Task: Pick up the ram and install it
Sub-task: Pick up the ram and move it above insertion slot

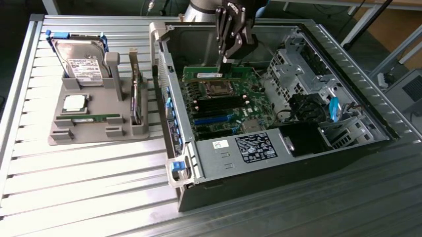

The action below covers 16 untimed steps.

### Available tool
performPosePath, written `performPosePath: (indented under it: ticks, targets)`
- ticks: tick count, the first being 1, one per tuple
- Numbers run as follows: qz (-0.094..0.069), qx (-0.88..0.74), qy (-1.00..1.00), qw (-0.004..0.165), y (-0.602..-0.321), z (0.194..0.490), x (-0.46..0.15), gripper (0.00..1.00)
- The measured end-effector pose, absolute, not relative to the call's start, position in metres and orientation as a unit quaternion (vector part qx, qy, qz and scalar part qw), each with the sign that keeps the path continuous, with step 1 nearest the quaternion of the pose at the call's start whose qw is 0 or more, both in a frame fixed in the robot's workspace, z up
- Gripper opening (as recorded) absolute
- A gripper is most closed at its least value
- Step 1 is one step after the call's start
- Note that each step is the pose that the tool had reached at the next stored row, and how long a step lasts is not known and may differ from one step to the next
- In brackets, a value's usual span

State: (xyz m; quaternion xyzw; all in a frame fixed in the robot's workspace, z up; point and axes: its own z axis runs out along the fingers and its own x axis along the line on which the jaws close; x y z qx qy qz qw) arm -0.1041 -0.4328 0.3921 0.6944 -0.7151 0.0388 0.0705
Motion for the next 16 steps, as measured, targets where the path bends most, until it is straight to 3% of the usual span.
performPosePath:
  ticks: [3, 11, 16]
  targets:
    - [0.038, 0.694, -0.715, 0.070, -0.433, 0.392, -0.101, 0.11]
    - [-0.045, 0.698, -0.715, -0.008, -0.433, 0.392, -0.093, 0.11]
    - [-0.053, 0.698, -0.714, -0.012, -0.434, 0.392, -0.076, 0.11]
